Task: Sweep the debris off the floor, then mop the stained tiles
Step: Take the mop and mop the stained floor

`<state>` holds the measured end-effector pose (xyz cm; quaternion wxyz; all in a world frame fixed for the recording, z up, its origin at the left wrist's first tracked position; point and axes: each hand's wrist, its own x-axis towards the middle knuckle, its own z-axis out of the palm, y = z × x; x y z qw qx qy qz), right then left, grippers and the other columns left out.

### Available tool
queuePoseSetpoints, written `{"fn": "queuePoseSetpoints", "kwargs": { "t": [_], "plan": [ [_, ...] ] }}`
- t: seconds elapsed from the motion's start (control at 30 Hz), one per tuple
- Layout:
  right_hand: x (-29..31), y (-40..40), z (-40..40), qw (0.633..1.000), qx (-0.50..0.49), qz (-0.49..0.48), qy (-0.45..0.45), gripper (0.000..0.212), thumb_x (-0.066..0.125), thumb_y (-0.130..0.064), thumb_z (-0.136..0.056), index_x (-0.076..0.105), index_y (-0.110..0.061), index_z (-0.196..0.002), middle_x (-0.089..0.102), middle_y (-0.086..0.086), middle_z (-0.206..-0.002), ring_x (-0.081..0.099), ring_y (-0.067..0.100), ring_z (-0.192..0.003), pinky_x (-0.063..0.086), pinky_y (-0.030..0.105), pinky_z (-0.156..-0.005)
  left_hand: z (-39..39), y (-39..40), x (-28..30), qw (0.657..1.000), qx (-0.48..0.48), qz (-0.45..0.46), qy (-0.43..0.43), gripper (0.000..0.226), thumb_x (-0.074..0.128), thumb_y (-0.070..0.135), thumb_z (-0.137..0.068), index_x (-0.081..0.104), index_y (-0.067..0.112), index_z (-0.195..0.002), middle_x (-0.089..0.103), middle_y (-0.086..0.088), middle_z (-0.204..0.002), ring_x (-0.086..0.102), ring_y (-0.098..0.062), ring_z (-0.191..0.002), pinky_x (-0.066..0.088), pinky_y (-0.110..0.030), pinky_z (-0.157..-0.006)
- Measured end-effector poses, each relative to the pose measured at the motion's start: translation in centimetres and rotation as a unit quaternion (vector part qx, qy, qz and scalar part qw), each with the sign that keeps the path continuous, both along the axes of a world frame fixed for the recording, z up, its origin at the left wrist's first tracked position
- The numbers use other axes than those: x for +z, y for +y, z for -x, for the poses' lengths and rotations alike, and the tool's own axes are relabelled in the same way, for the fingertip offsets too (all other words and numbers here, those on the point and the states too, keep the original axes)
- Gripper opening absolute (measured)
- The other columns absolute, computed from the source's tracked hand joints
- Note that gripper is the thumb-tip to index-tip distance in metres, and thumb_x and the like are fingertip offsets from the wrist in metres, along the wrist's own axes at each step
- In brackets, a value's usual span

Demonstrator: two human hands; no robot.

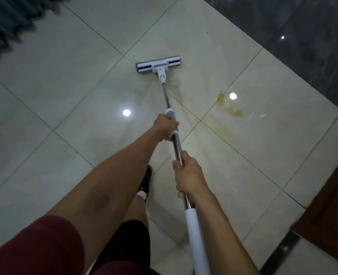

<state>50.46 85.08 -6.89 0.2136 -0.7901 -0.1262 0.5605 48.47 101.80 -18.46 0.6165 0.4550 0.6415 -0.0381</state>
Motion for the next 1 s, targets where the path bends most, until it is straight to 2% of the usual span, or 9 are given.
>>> {"fn": "queuePoseSetpoints", "kwargs": {
  "t": [0.1,0.2,0.37,0.47,0.57,0.7,0.77,0.87,1.0],
  "plan": [
    [-1.0,6.4,1.8,1.000,-0.005,-0.009,-0.016,0.030,0.045,-0.026,-0.103,0.050,-0.018,-0.131,0.054,0.008,-0.093,0.056,0.024,-0.061,0.056,0.037,-0.058,1.1,5.8,-0.2,1.000,-0.018,-0.013,-0.008,0.037,0.071,0.016,-0.091,0.058,0.001,-0.123,0.065,-0.020,-0.110,0.069,-0.032,-0.088,0.057,-0.037,-0.049],
    [-1.5,11.3,2.8,1.000,-0.013,-0.015,-0.022,0.022,0.045,-0.026,-0.103,0.051,-0.016,-0.121,0.057,0.011,-0.095,0.056,0.028,-0.074,0.060,0.051,-0.077,1.4,10.2,-0.2,0.999,-0.033,-0.032,-0.007,0.032,0.069,0.013,-0.091,0.061,-0.001,-0.119,0.066,-0.020,-0.110,0.067,-0.028,-0.080,0.056,-0.038,-0.053],
    [-1.1,11.6,5.3,0.999,-0.030,-0.003,-0.024,0.021,0.044,-0.026,-0.102,0.052,-0.014,-0.118,0.055,0.010,-0.092,0.054,0.028,-0.074,0.057,0.050,-0.078,2.8,10.8,-0.2,0.998,-0.064,-0.014,0.007,0.026,0.069,0.011,-0.092,0.062,0.000,-0.113,0.067,-0.020,-0.107,0.071,-0.031,-0.084,0.062,-0.046,-0.068],
    [-0.7,9.8,7.5,0.999,-0.040,0.001,-0.015,0.023,0.044,-0.026,-0.103,0.050,-0.014,-0.122,0.054,0.009,-0.090,0.054,0.026,-0.067,0.057,0.046,-0.072,4.4,9.2,0.1,0.994,-0.105,-0.022,0.019,0.034,0.066,0.011,-0.093,0.058,-0.002,-0.123,0.066,-0.021,-0.112,0.071,-0.034,-0.090,0.063,-0.043,-0.067],
    [-0.4,7.0,10.1,0.997,-0.071,0.004,-0.005,0.019,0.042,-0.024,-0.103,0.050,-0.015,-0.118,0.054,0.008,-0.081,0.051,0.018,-0.043,0.050,0.031,-0.047,6.4,7.0,0.1,0.986,-0.167,-0.020,0.018,0.038,0.061,0.008,-0.093,0.056,-0.004,-0.128,0.066,-0.021,-0.117,0.071,-0.030,-0.092,0.059,-0.032,-0.053],
    [-0.2,0.7,14.9,0.994,-0.106,0.016,-0.002,0.020,0.043,-0.024,-0.104,0.049,-0.020,-0.122,0.057,0.007,-0.086,0.051,0.014,-0.042,0.043,0.026,-0.040,9.9,1.0,-0.1,0.975,-0.219,-0.014,0.033,0.040,0.063,0.008,-0.091,0.054,-0.003,-0.129,0.065,-0.021,-0.117,0.071,-0.034,-0.095,0.063,-0.040,-0.063],
    [0.0,-3.1,17.7,0.993,-0.120,0.020,-0.001,0.021,0.044,-0.024,-0.104,0.050,-0.020,-0.123,0.057,0.005,-0.089,0.052,0.014,-0.052,0.044,0.027,-0.045,12.0,-2.9,-0.2,0.969,-0.246,-0.012,0.035,0.032,0.069,0.008,-0.089,0.060,-0.004,-0.118,0.068,-0.020,-0.108,0.072,-0.035,-0.091,0.063,-0.044,-0.068],
    [0.3,-9.0,21.9,0.987,-0.161,0.021,0.007,0.016,0.044,-0.023,-0.103,0.051,-0.023,-0.117,0.057,0.004,-0.085,0.053,0.017,-0.049,0.044,0.026,-0.041,15.1,-9.0,-0.2,0.956,-0.291,-0.017,0.038,0.015,0.078,0.006,-0.083,0.063,0.005,-0.082,0.071,-0.012,-0.083,0.074,-0.031,-0.081,0.063,-0.045,-0.073],
    [0.8,-16.1,27.6,0.975,-0.218,0.022,0.020,0.013,0.044,-0.023,-0.103,0.050,-0.023,-0.114,0.055,0.007,-0.078,0.049,0.017,-0.041,0.044,0.025,-0.038,19.3,-16.5,0.0,0.944,-0.329,-0.018,0.035,0.021,0.078,0.010,-0.083,0.058,0.008,-0.081,0.070,-0.010,-0.080,0.072,-0.023,-0.067,0.062,-0.036,-0.057]
  ]
}}
